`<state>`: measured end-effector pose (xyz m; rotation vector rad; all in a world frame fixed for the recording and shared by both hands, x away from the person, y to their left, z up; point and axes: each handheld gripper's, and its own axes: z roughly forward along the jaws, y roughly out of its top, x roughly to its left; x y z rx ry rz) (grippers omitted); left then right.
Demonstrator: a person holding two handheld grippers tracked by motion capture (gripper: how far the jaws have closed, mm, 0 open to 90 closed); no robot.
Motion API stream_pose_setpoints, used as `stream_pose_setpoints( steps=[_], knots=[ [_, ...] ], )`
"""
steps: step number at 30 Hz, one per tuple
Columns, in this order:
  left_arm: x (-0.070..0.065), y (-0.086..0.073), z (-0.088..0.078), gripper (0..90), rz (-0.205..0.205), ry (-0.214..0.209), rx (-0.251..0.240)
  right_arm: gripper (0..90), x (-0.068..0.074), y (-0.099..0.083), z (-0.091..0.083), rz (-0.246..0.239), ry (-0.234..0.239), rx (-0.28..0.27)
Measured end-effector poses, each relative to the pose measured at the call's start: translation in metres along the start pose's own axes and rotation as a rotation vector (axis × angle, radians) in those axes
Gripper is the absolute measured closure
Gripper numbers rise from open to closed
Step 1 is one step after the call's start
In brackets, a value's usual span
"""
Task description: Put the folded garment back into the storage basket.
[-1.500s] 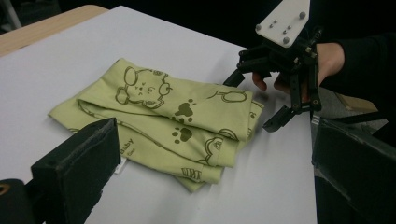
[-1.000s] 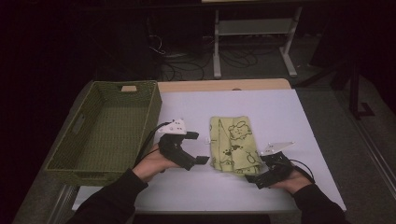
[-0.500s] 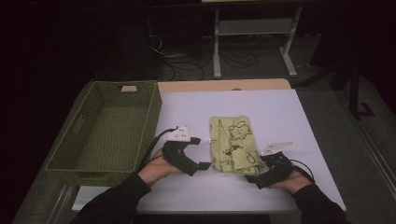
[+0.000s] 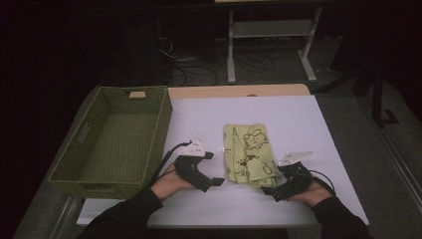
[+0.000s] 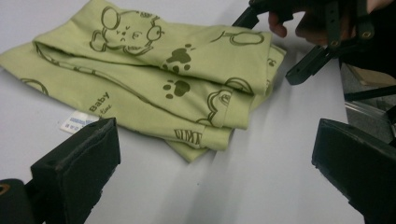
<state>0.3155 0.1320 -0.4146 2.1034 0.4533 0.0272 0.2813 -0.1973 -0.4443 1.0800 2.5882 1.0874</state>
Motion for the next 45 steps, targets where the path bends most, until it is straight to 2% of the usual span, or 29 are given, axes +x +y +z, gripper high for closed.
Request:
stream_pose_setpoints(
  steps=[18,22,38,45],
  knots=[
    [-0.002,-0.015,0.018,0.1,-0.01,0.02,0.047,0.0,0.0,0.0,0.0,-0.001,-0.001,-0.001],
    [-0.001,-0.017,0.021,0.0,-0.027,0.021,0.05,0.0,0.0,0.0,0.0,0.0,-0.001,-0.001],
    [0.005,-0.019,0.033,0.1,-0.065,0.029,0.061,0.0,0.0,0.0,0.0,-0.004,0.003,-0.004],
    [0.009,-0.017,0.037,0.1,-0.063,0.039,0.065,0.0,0.0,0.0,0.0,-0.002,0.006,-0.005]
  ],
)
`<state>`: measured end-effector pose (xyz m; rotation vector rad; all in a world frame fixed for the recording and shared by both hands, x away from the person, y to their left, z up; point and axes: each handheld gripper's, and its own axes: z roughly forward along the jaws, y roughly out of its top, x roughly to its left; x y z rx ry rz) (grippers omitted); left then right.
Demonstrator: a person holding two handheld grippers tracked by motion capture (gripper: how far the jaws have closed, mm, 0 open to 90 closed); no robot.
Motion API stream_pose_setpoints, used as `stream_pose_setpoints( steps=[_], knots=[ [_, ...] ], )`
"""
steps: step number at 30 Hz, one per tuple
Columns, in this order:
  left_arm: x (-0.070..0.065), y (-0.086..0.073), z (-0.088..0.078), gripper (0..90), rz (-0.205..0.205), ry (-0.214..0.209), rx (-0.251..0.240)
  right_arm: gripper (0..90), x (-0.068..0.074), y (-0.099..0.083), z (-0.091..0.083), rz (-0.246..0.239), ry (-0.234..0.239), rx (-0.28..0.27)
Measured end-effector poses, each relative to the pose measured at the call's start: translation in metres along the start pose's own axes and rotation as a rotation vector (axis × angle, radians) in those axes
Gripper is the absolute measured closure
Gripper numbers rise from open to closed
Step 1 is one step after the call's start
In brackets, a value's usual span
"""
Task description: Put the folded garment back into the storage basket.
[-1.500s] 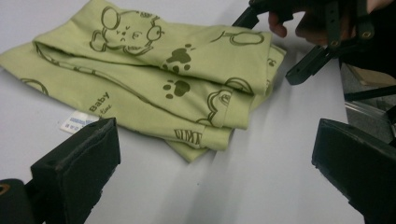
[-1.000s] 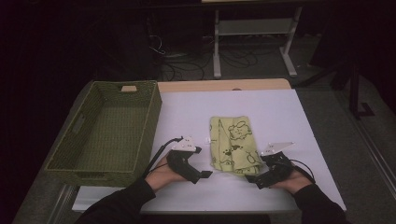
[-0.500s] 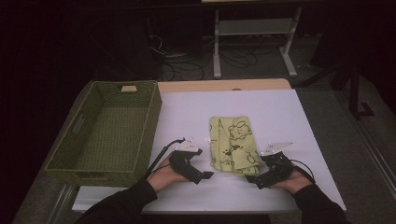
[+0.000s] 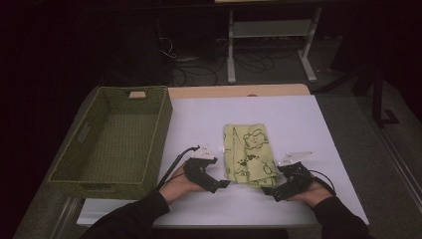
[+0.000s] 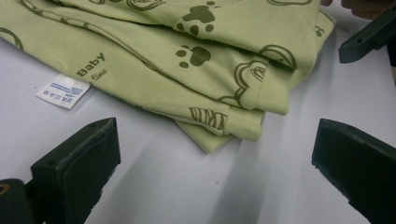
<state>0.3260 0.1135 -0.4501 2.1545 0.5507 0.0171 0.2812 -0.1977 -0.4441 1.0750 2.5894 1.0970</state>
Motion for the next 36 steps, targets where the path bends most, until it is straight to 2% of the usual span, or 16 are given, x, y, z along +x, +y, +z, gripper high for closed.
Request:
stream_pose_setpoints(
  steps=[17,27,36],
  knots=[
    [0.008,0.01,0.002,0.2,-0.017,0.015,-0.006,0.0,0.0,0.0,0.0,0.001,-0.001,0.0],
    [0.015,0.016,0.003,0.2,-0.042,0.027,-0.035,0.0,0.0,0.0,0.0,0.002,-0.001,-0.002],
    [0.018,0.022,0.005,0.2,-0.037,0.045,-0.05,0.0,0.001,0.0,-0.001,-0.003,-0.002,-0.006]
  ],
)
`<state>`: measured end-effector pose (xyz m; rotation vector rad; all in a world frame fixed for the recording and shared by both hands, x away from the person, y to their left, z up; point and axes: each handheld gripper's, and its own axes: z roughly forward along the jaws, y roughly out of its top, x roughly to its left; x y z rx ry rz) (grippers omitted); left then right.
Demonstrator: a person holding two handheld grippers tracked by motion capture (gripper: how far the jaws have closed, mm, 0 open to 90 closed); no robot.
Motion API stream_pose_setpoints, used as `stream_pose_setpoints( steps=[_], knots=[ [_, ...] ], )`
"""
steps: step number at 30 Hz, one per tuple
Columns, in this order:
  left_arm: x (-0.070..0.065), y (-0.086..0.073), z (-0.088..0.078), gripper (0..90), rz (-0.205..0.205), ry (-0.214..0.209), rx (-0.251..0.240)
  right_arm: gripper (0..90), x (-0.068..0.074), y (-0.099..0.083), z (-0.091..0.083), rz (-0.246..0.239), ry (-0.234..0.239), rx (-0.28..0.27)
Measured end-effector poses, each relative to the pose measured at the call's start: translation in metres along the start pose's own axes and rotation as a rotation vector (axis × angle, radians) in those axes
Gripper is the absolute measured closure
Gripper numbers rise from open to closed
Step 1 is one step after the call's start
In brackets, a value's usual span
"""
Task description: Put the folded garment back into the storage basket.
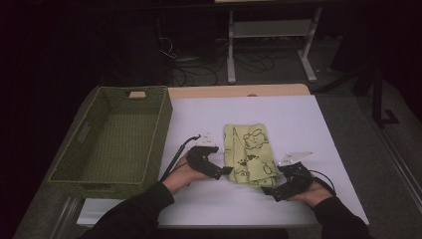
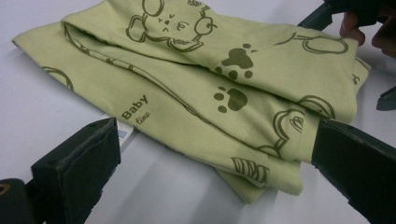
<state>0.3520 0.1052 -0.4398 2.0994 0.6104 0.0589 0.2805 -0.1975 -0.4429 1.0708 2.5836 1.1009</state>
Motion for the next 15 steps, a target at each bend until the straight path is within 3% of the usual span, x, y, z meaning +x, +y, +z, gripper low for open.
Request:
stream_pose_setpoints(
  steps=[15],
  knots=[
    [0.009,0.0045,0.0069,0.3,-0.012,0.03,0.01,0.0,-0.0002,0.0,-0.0006,0.002,0.001,-0.004]
  ],
)
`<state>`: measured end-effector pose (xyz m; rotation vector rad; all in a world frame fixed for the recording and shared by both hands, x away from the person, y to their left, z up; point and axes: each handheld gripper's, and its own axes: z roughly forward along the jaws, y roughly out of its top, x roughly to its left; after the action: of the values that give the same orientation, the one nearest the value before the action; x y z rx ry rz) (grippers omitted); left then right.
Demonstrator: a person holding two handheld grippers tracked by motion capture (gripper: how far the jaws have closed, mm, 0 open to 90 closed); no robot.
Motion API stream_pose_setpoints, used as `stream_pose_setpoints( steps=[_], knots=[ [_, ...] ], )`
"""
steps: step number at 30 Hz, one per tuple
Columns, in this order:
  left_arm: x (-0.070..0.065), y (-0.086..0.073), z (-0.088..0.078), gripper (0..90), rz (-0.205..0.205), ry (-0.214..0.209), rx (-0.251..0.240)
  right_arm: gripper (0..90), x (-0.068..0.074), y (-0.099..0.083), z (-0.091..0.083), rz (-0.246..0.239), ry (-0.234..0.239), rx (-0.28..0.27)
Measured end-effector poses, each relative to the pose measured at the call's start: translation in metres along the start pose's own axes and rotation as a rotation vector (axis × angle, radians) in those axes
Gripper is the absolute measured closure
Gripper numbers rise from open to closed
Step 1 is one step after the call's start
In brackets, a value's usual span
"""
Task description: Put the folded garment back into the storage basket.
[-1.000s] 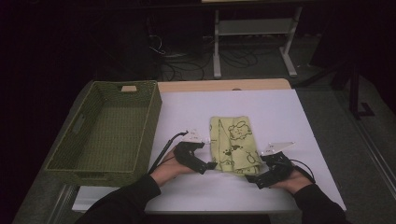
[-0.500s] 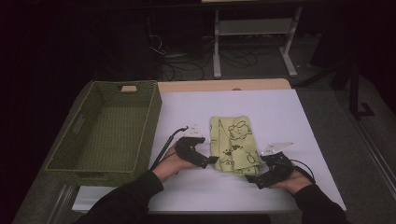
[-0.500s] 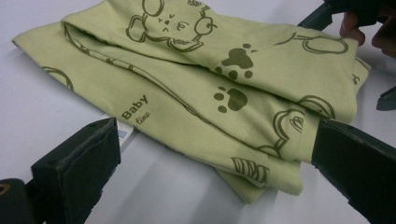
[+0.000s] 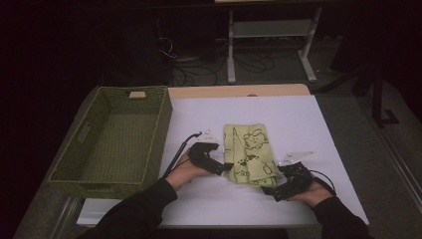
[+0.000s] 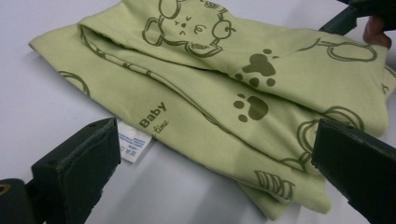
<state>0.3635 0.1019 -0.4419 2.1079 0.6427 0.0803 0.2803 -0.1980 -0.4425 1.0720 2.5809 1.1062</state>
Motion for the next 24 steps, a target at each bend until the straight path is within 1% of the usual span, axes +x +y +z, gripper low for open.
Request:
stream_pose_setpoints(
  steps=[12,24],
  knots=[
    [0.008,0.006,0.003,0.3,-0.018,0.026,-0.002,0.0,0.0,0.0,-0.001,0.003,-0.003,-0.004],
    [0.014,0.011,0.009,0.2,-0.041,0.033,-0.016,0.0,0.001,0.0,-0.001,0.007,-0.001,-0.006]
  ],
)
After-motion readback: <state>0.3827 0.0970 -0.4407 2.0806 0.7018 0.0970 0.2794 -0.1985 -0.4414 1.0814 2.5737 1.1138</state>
